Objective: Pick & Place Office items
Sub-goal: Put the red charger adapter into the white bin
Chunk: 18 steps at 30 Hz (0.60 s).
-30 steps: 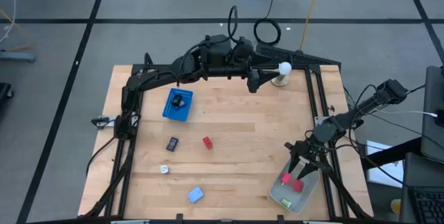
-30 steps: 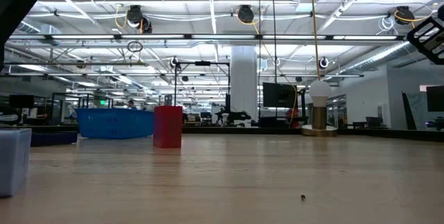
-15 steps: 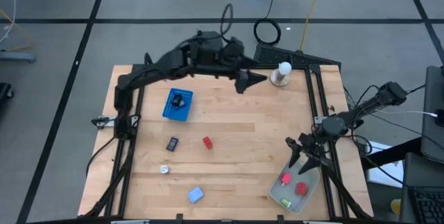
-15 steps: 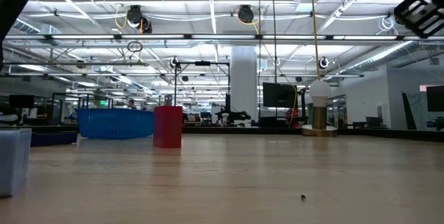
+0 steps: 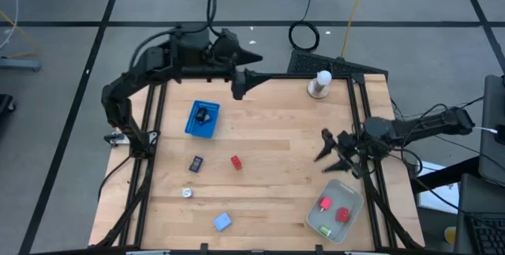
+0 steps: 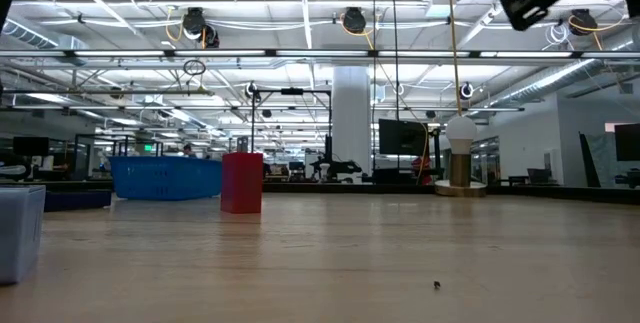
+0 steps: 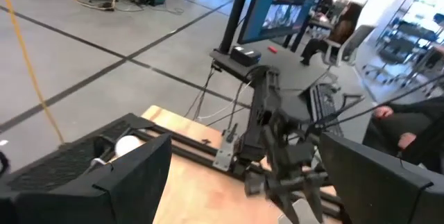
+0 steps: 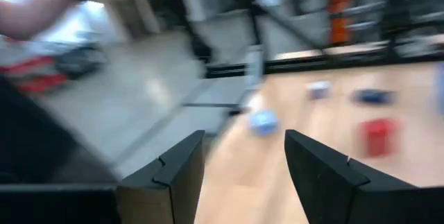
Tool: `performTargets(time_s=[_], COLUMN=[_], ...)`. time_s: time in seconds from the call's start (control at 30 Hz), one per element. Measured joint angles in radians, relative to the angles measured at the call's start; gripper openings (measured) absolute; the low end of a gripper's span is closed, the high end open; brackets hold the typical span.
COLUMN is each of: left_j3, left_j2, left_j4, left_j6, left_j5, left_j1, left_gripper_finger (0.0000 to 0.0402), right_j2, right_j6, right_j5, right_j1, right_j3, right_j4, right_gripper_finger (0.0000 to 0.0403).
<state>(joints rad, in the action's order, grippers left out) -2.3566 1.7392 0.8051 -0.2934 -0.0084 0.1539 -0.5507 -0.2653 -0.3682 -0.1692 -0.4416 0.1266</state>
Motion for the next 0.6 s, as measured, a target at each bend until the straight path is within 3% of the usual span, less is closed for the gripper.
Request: performTargets(time_s=[0.13, 0.27, 0.47, 0.6], left_j3=[0.0, 0.0, 0.0, 0.0], left_j2=[-0.024, -0.033, -0.04, -0.041], left_j4=[0.041, 0.077, 0.093, 0.099], left_j6=[0.05, 0.079, 0.106, 0.115], left_j5=[-0.016, -0.028, -0.023, -0.022], left_j1=[0.001, 0.001, -0.002, -0.009], left_gripper_finger=[0.0367, 0.0367, 0.0367, 0.0367], right_j2=[0.002, 0.016, 0.13, 0.237], right_j6=[0.119, 0.114, 0.108, 0.098], right_j5=[0.156, 0.271, 0.279, 0.179], right_j1=[0.113, 0.241, 0.447, 0.582], right_j3=[-0.07, -0.082, -0.057, -0.051], right_j4=[-0.1, -0.1, -0.105, -0.144], right_gripper_finger=[0.0189, 0.0189, 0.0189, 0.0189])
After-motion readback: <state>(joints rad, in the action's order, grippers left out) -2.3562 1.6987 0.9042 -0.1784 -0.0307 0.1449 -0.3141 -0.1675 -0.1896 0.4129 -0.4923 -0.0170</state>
